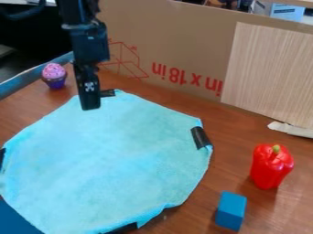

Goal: Fold the cloth from top left to bottom right

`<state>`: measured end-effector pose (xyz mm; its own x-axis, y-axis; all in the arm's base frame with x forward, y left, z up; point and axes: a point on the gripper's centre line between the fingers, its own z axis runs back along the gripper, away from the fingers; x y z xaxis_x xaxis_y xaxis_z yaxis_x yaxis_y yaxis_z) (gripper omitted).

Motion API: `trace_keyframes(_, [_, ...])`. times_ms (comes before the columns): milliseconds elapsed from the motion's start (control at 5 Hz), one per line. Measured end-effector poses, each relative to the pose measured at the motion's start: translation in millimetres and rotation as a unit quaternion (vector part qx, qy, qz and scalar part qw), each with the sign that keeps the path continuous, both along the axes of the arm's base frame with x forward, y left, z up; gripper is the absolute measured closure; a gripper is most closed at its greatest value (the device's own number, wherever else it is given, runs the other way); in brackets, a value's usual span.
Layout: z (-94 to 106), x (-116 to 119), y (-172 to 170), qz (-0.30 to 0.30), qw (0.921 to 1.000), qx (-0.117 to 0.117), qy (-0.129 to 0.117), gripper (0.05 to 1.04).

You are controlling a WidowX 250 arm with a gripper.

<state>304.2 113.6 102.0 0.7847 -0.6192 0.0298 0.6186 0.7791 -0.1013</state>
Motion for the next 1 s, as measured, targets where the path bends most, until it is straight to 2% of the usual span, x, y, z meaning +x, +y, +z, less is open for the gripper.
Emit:
trace_keyframes(400, [1.8,31.5,36.4,0.023,0.9987,-0.003,-0.045,0.083])
trace_keyframes(600, [-7.0,37.7,44.7,0.002,0.9987,0.027,-0.043,0.083])
trace_keyframes(800, [-8.6,49.4,53.0,0.0,0.9956,0.052,-0.077,0.083])
trace_keyframes(1000, [-19.8,59.2,66.2,0.024,0.9954,0.051,-0.077,0.083])
